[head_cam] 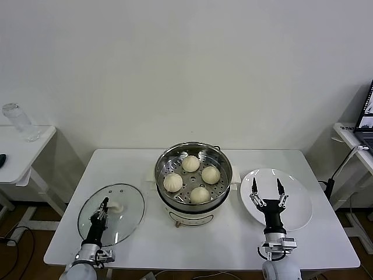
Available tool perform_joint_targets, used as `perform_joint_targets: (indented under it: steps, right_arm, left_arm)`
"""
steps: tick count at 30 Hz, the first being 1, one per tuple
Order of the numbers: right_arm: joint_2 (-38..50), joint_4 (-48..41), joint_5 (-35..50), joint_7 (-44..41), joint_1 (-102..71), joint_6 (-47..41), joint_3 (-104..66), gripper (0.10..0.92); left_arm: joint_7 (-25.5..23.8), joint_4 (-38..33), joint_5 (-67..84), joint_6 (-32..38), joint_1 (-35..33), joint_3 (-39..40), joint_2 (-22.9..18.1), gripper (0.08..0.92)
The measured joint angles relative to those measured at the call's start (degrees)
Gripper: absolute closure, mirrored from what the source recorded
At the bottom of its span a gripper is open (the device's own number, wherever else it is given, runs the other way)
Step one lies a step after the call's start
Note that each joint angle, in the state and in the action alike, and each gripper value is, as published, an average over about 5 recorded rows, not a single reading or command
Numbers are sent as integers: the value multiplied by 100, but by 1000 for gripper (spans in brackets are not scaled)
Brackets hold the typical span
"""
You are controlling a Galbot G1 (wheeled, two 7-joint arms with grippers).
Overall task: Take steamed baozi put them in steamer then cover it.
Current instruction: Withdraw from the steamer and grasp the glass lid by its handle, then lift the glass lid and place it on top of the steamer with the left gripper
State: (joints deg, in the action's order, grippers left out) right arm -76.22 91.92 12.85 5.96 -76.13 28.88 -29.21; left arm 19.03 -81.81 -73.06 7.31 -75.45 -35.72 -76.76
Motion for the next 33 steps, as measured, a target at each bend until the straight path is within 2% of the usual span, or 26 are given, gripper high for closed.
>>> perform_joint_targets:
  steps: [10,21,27,33]
  right_arm:
    - [-6,-46,-4,-2,73,11,41,203]
    - [-14,-45,-17,0,97,11,60,203]
    - [-8,19,-58,25,66,-53,84,203]
    - [-13,136,-122,102,1,-224,18,203]
  left_arm:
    - [-138,-569,149,-36,-150,-349,178,810]
    - [-633,-2385,503,-494,-172,-735,667,810]
    - [-1029,-3380,582,-936,-17,-157,775,810]
    - [-1490,-3818,517,-1523,320,944,676,810]
